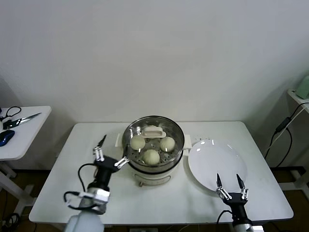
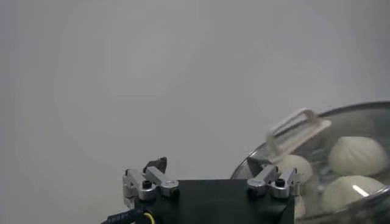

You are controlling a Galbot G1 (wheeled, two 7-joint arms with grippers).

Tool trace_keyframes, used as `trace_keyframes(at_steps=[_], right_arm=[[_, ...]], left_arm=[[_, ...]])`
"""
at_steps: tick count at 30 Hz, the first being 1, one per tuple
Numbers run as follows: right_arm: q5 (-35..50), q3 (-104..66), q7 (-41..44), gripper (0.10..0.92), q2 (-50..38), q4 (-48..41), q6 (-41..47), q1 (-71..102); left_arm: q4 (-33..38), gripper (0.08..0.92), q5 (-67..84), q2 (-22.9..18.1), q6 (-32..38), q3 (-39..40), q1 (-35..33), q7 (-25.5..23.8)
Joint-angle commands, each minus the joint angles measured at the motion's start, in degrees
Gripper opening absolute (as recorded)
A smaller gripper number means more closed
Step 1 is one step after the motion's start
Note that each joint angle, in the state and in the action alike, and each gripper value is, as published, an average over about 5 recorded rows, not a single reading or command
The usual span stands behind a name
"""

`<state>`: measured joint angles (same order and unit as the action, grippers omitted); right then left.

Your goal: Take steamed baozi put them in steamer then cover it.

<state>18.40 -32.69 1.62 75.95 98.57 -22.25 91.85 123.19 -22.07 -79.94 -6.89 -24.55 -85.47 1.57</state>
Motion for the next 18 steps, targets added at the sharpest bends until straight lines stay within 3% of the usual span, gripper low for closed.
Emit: trace_keyframes(at_steps=[1,8,18], right_arm=[[0.19,0.68,1.07,0.823,0.07,-0.56,-0.21,-0.73],[0.16,1.15,1.39,0.823,0.15,-0.91,0.2,-1.31],[-0.01,1.55,1.9,0.823,-0.04,-0.9,0.11,-0.72]], left_arm=[[3.35,0.823,21.19,-0.3,7.83,-10.9,-6.35,3.51],[-5.04,0.823,33.19,-0.4,21.03,-17.74,-13.42,2.59],[-17.44,0.823,31.86,-2.56,27.68,-12.63,-11.75,2.81]])
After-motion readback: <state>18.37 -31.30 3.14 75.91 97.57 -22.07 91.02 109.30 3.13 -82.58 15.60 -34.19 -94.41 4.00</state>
